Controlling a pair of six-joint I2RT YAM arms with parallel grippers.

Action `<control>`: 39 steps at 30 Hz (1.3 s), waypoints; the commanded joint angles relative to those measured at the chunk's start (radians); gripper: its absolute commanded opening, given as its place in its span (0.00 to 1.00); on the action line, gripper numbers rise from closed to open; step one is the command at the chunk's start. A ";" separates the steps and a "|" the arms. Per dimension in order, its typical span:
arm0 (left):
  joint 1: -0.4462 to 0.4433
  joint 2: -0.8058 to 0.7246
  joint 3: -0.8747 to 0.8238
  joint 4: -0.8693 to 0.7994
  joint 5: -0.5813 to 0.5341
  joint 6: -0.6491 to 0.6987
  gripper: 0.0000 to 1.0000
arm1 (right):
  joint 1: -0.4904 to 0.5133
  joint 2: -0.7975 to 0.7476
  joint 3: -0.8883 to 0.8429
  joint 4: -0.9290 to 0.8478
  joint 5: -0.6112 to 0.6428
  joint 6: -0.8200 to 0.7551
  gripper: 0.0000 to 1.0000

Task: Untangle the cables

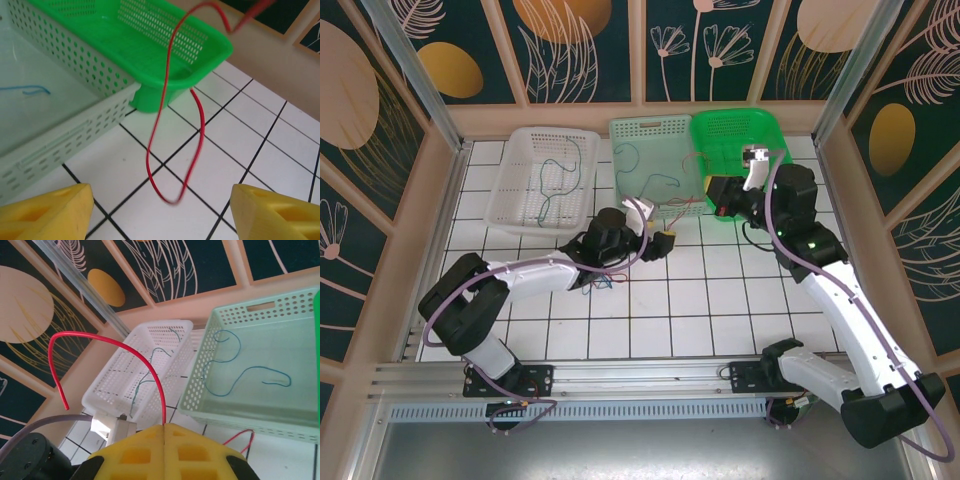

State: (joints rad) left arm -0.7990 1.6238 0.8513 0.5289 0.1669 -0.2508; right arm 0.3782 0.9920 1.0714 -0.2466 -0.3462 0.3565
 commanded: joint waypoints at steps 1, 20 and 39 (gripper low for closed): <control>-0.004 0.024 0.055 0.033 -0.016 0.060 0.72 | -0.006 -0.002 0.051 0.009 -0.058 0.033 0.00; -0.004 0.114 0.159 0.017 0.034 0.103 0.20 | -0.010 0.026 0.104 -0.015 -0.077 0.052 0.00; -0.004 -0.028 -0.198 0.517 -0.087 -0.259 0.03 | -0.416 0.163 0.108 0.085 -0.134 0.127 0.00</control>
State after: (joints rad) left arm -0.7990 1.6146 0.6792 0.8410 0.0917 -0.3958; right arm -0.0006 1.1244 1.1839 -0.2390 -0.4145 0.4374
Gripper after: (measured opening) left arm 0.064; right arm 0.048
